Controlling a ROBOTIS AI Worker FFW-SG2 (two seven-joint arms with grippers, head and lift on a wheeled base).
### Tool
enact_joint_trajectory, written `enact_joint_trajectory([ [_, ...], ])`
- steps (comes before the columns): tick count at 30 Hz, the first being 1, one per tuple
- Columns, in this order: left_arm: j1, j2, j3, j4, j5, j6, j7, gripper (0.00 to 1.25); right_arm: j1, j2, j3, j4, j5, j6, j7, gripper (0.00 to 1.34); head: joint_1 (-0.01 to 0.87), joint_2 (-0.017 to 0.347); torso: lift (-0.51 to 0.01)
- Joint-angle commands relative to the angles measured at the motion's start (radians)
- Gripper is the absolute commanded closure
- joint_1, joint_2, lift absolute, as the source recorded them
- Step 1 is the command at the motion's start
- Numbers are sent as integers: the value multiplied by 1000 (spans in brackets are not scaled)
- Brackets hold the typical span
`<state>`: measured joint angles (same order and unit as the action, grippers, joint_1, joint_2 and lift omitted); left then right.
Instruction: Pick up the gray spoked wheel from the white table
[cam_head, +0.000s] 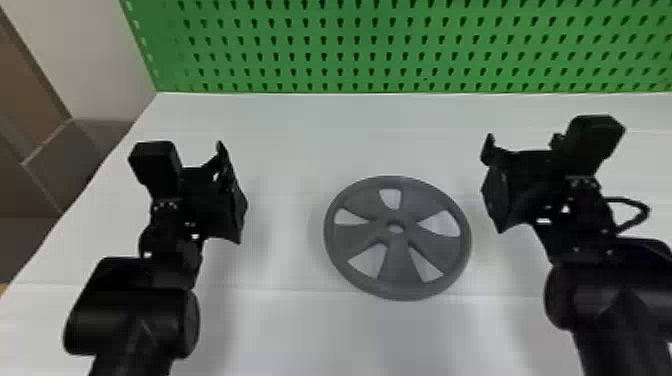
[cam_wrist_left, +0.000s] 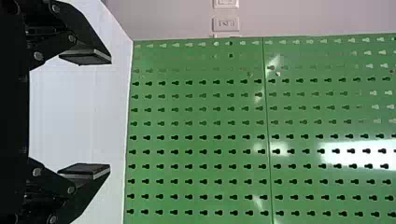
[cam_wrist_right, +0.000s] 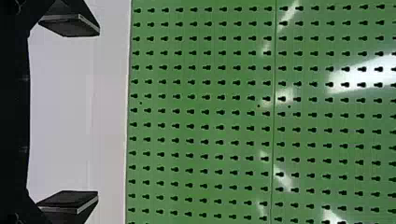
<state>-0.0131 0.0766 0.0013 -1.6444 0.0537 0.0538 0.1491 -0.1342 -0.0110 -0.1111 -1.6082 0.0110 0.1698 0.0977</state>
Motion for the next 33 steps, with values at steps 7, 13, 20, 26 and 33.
enact_joint_trajectory([
  [7, 1, 0, 2, -2, -2, 8, 0, 430, -96, -40, 25, -113, 15, 352, 0, 75, 779, 84, -94],
  [13, 2, 0, 5, -6, -5, 17, 0, 430, -203, -84, 56, -168, 14, 643, 0, 75, 779, 84, -94],
  [20, 1, 0, 0, -8, -11, 23, 0, 430, -352, -158, 97, -167, -17, 947, 0, 75, 779, 84, -94],
  [26, 1, 0, -1, -8, -14, 29, 0, 430, -464, -191, 133, -95, -59, 1091, 0, 71, 779, 84, -94],
  [33, 1, 0, -4, -8, -18, 37, 0, 430, -605, -216, 152, 48, -148, 1261, 0, 70, 779, 84, -94],
])
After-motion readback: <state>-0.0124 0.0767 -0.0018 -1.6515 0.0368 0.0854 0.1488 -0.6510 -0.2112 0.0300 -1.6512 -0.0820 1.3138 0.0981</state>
